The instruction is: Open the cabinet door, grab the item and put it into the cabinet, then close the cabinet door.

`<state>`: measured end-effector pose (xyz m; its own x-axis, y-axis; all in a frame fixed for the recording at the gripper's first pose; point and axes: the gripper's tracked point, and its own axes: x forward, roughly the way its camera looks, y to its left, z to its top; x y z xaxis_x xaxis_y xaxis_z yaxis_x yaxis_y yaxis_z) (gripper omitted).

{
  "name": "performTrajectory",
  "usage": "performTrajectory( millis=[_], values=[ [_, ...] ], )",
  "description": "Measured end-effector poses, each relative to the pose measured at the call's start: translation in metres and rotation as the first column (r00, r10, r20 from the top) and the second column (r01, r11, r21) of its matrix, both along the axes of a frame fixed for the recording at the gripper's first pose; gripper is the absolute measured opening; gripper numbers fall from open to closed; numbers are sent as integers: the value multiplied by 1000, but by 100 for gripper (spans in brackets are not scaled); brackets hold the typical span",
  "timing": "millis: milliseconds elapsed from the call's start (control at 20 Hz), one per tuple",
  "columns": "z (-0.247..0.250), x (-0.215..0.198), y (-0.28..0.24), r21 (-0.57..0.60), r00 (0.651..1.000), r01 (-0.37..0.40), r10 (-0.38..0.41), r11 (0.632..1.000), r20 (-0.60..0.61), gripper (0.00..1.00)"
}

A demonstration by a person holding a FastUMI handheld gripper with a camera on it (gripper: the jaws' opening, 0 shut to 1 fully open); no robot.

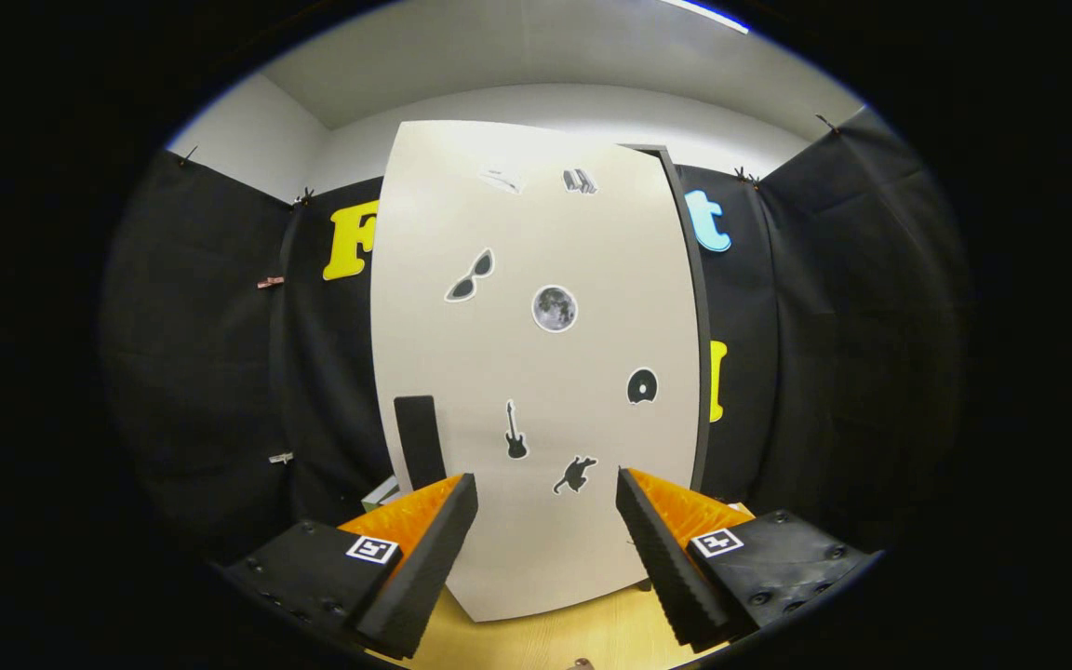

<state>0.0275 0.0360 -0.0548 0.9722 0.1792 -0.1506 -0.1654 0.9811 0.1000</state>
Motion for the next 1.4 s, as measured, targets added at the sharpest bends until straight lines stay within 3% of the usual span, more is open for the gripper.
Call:
performTrajectory(
  millis=[450, 1400],
  values=[
    [4, 6, -19, -24, 999, 42, -42, 999, 9, 98],
    [25, 11, -7, -29, 996, 67, -65, 997, 57, 98]
  ],
)
